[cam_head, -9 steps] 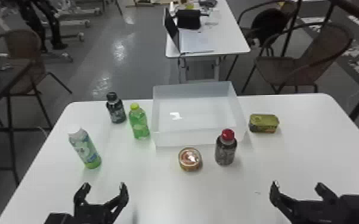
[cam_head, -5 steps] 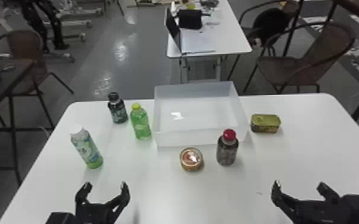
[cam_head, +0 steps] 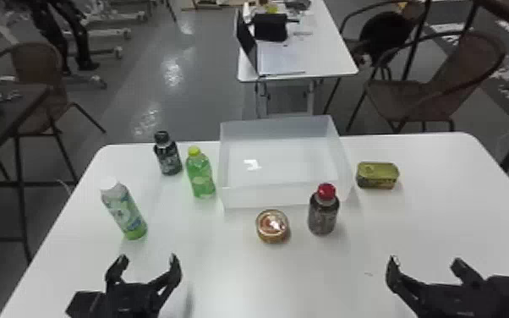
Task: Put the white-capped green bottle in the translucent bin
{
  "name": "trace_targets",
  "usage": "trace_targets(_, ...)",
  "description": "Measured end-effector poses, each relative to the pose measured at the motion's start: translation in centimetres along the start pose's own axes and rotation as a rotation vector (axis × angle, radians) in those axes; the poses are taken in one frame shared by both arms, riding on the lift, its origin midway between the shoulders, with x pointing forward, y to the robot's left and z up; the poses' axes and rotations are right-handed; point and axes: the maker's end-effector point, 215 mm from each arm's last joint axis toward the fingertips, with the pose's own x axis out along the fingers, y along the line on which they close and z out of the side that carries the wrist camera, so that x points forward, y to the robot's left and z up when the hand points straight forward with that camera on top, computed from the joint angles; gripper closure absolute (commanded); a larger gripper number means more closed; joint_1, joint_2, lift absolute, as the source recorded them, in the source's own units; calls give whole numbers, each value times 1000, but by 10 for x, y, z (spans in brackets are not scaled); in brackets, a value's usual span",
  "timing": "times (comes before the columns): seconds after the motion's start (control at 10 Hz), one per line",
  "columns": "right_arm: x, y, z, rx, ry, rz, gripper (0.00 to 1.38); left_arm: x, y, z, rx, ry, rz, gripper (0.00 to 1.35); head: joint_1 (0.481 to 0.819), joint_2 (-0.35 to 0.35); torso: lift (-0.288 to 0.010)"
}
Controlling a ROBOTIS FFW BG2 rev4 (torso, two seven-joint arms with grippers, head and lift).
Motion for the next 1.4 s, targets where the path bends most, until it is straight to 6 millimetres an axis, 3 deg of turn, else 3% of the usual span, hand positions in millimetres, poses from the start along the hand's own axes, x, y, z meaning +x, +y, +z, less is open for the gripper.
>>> trace_targets(0.5,1,1,0,4,0,0,65,42,50,-15,76,57,96,131,695,170,-72)
trace_targets(1.0,1,5,-2,12,2,3,65,93,60,-10,50,54,169,125,695,179,-72)
trace_targets(1.4,1,9,-5,21,6,10,65,111,93,-6,84,68,273,137,695,211,-71)
